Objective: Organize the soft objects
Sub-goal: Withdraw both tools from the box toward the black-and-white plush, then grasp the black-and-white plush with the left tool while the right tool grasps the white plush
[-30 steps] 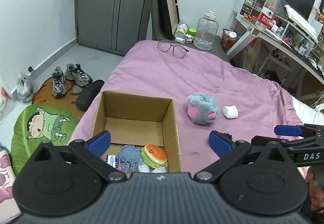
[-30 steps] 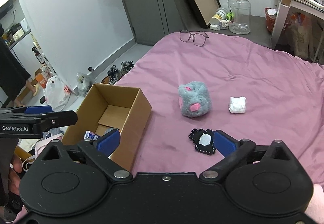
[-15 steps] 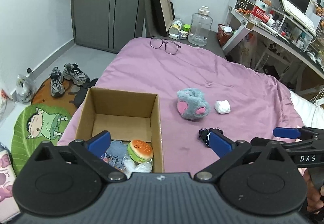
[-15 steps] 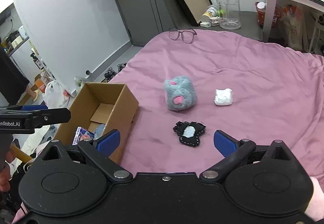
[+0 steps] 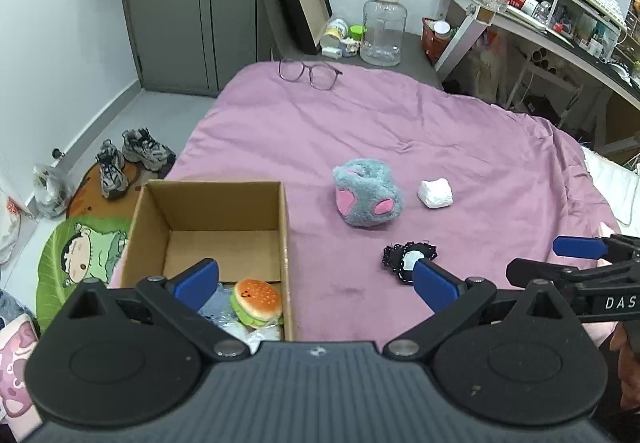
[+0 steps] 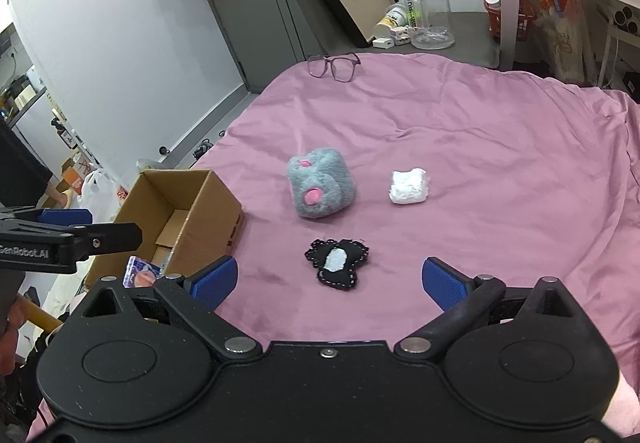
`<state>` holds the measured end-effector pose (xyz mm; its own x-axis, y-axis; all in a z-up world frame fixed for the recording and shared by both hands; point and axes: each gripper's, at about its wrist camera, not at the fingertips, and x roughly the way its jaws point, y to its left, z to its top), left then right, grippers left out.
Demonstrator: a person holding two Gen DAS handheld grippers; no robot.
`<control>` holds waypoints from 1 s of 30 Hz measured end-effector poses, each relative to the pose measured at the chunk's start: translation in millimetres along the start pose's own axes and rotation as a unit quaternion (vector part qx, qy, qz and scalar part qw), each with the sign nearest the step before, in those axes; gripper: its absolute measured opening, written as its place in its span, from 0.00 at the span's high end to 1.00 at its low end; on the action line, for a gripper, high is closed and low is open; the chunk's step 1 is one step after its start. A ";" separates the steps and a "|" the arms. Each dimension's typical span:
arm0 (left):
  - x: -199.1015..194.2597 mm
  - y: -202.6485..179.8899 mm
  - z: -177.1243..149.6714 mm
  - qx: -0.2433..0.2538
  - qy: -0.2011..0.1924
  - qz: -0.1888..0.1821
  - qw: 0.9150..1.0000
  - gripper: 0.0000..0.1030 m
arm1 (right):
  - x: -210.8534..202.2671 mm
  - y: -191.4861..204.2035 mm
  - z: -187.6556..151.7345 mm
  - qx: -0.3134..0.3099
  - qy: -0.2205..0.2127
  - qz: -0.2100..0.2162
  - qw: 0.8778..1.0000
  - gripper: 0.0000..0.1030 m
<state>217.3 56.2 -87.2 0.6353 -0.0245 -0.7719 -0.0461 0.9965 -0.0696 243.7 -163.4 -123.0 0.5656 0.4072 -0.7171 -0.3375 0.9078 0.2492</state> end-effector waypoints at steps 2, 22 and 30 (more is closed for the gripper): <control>6.5 -4.2 2.1 0.003 0.007 0.006 1.000 0.01 | 2.7 -5.1 0.0 0.003 0.002 0.001 1.000 0.03; 59.4 -60.1 27.5 0.042 0.008 -0.006 0.999 0.01 | 37.8 -57.5 10.6 0.032 0.018 0.000 0.999 0.03; 94.1 -73.6 25.4 0.042 0.037 -0.031 0.998 0.03 | 52.7 -74.2 12.2 0.037 0.026 -0.004 0.999 0.06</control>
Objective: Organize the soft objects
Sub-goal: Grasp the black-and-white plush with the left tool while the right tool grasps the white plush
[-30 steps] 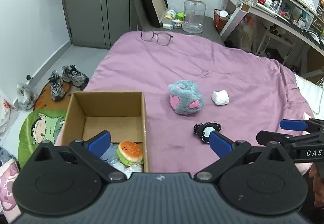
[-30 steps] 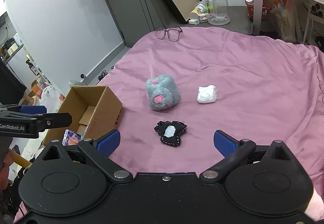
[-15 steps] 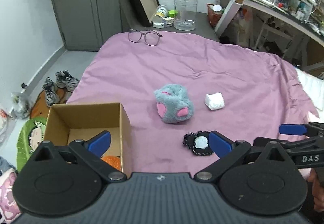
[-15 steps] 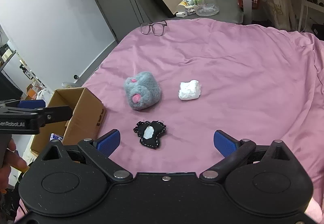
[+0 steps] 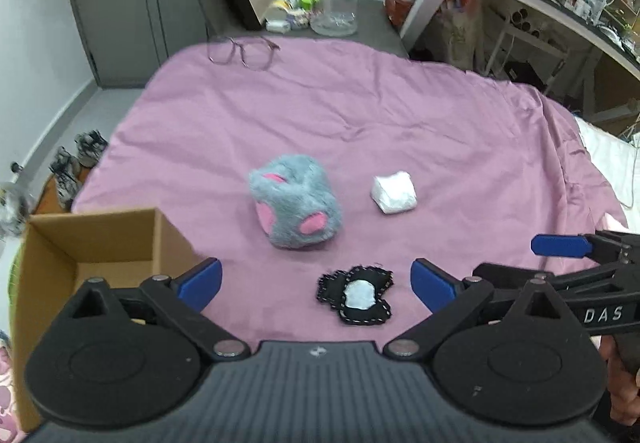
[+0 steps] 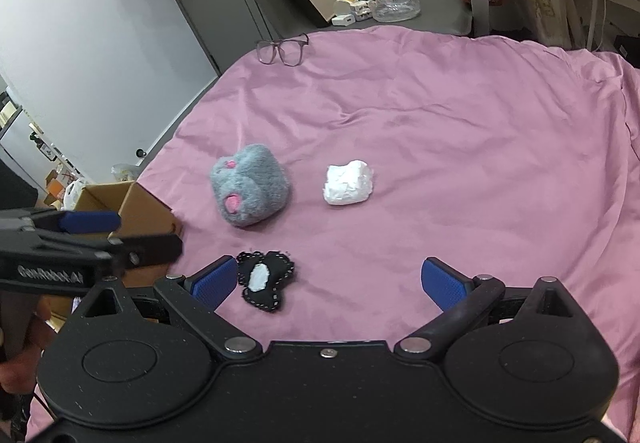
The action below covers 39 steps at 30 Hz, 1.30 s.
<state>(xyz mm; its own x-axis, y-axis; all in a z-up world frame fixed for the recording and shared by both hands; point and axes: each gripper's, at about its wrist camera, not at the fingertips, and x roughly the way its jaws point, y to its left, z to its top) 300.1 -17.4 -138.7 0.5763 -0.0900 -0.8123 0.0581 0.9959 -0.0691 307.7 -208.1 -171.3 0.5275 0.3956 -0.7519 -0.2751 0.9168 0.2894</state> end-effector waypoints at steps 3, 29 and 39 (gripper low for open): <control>15.8 -4.0 -1.6 -0.002 0.015 -0.010 1.000 0.03 | 6.8 -7.7 0.9 0.006 0.007 -0.001 1.000 0.09; 119.6 -6.5 -12.9 -0.055 0.102 -0.043 0.992 0.52 | 62.3 -31.9 40.1 -0.001 0.038 -0.012 0.999 0.18; 101.5 9.4 -5.8 -0.077 0.082 -0.042 0.993 0.64 | 89.3 -10.6 51.7 -0.027 0.044 -0.008 0.999 0.18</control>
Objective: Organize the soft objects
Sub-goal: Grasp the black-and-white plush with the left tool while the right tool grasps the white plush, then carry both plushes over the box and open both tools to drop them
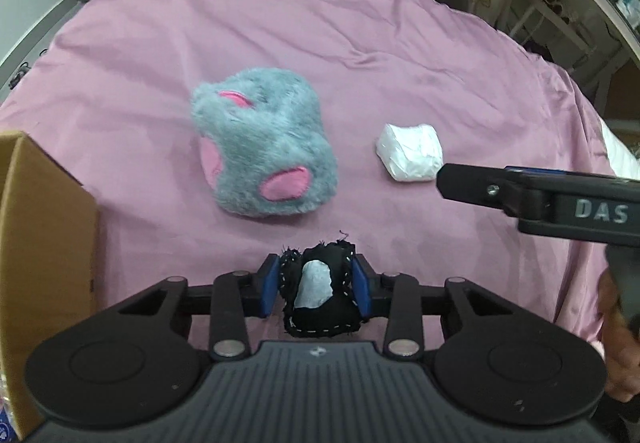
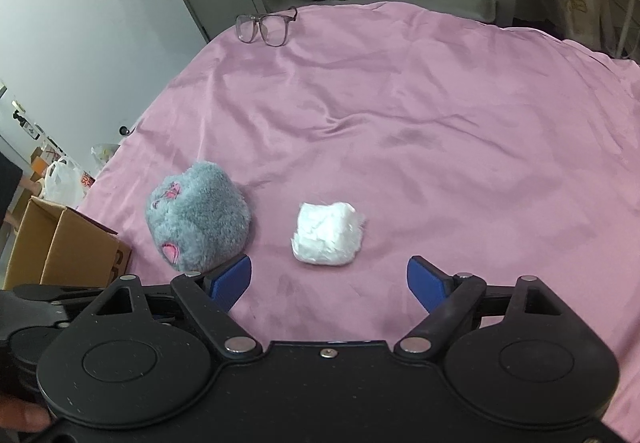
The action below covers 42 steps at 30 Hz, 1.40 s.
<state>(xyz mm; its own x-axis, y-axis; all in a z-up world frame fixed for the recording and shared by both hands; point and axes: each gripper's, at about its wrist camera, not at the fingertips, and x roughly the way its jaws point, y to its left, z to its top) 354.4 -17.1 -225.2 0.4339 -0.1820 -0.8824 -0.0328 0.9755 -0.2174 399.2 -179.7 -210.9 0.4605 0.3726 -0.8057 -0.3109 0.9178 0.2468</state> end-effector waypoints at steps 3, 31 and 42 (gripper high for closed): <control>-4.9 7.3 1.5 -0.010 -0.008 0.008 1.000 0.64 | 7.8 5.7 4.7 -0.004 0.002 -0.001 1.000 0.18; -24.9 31.5 5.5 -0.055 -0.030 -0.007 0.998 0.64 | 24.7 31.4 13.0 -0.031 0.010 -0.048 0.998 0.61; -72.4 25.1 -4.0 -0.032 -0.060 -0.036 0.997 0.64 | -37.7 45.9 -3.6 -0.010 -0.016 -0.048 0.999 0.61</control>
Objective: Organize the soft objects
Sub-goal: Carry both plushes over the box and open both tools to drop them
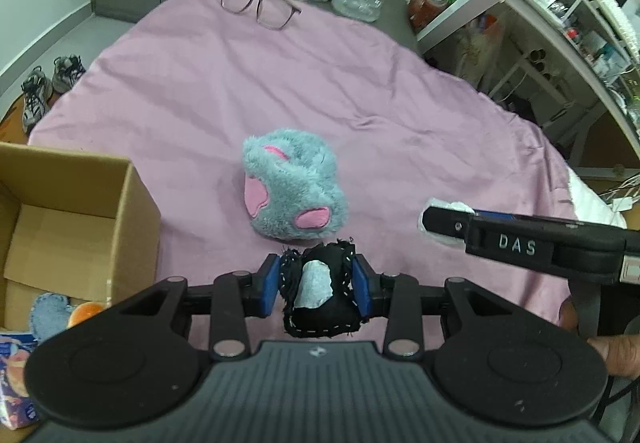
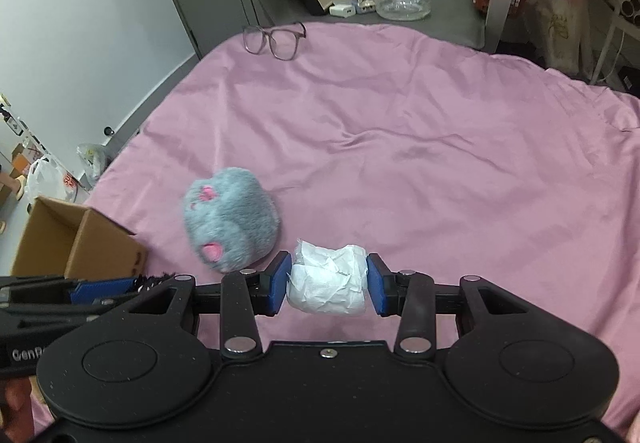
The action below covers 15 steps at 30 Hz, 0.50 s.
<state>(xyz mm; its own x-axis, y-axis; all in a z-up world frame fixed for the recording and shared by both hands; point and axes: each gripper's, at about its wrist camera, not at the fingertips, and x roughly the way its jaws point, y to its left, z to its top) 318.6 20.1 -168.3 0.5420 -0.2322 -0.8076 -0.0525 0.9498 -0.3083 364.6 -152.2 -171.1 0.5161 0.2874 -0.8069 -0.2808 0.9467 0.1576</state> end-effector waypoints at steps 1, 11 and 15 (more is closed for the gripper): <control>-4.9 -0.1 -0.4 0.001 -0.004 -0.002 1.000 0.64 | -4.4 2.4 -0.9 0.000 -0.002 0.000 1.000 0.61; -41.4 8.3 -7.1 0.011 -0.022 -0.012 1.000 0.64 | -39.0 29.1 -11.3 -0.003 -0.020 0.005 1.000 0.61; -58.2 13.8 -8.2 0.012 -0.032 -0.024 0.999 0.64 | -50.1 38.2 -13.8 -0.005 -0.025 0.009 1.000 0.61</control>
<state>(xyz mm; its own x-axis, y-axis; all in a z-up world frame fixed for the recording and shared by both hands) 279.4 45.0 -129.7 0.5953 -0.2647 -0.7587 -0.0055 0.9428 -0.3332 316.9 -132.4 -132.5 0.5506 0.3109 -0.7747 -0.2973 0.9402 0.1660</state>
